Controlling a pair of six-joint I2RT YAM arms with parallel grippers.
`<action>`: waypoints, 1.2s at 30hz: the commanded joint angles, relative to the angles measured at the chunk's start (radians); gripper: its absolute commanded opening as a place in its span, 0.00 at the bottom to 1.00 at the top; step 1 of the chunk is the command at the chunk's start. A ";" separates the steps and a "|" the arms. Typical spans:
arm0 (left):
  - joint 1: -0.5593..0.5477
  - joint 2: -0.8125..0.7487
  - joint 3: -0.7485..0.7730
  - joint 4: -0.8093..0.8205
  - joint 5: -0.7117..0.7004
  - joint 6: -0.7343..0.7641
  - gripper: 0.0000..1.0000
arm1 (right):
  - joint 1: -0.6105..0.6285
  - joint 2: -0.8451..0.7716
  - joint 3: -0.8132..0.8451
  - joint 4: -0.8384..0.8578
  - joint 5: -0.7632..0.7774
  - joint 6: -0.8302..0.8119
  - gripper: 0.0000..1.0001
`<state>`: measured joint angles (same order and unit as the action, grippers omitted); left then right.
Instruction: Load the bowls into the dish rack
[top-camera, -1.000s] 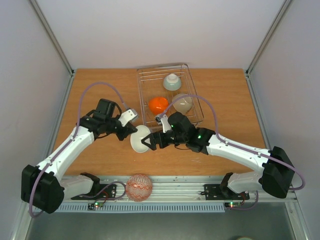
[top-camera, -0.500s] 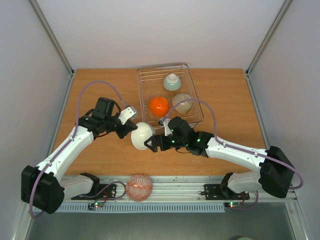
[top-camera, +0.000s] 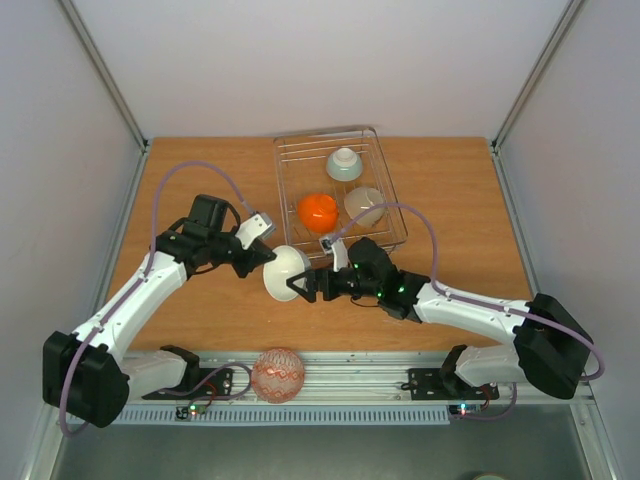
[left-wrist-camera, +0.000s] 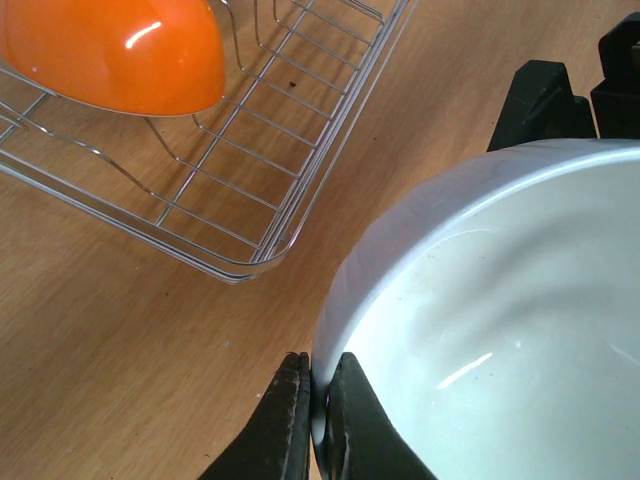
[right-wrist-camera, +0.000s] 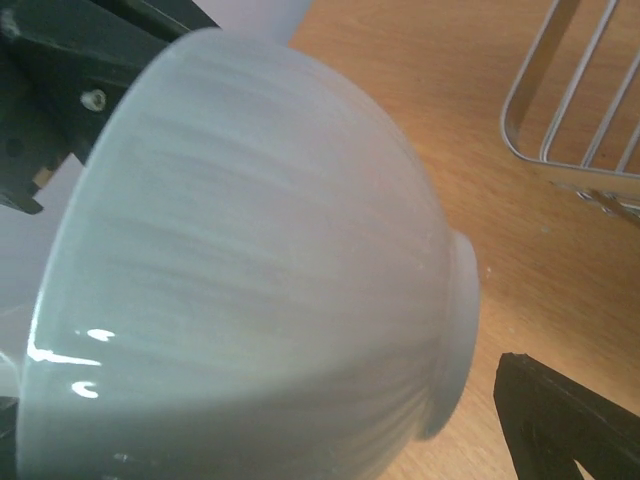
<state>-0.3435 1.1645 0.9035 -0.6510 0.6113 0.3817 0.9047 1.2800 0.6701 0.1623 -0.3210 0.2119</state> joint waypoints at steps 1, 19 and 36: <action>-0.001 -0.022 0.038 0.011 0.085 0.006 0.00 | -0.012 -0.023 -0.027 0.153 -0.020 0.011 0.97; 0.000 -0.037 0.013 0.037 0.043 0.006 0.01 | -0.012 0.084 -0.004 0.265 -0.222 0.056 0.66; 0.000 -0.042 -0.004 0.073 -0.075 -0.026 0.45 | -0.012 -0.059 0.094 -0.079 -0.063 -0.144 0.01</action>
<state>-0.3458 1.1458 0.9020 -0.6724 0.5625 0.3912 0.8734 1.3239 0.6617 0.2375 -0.4343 0.2367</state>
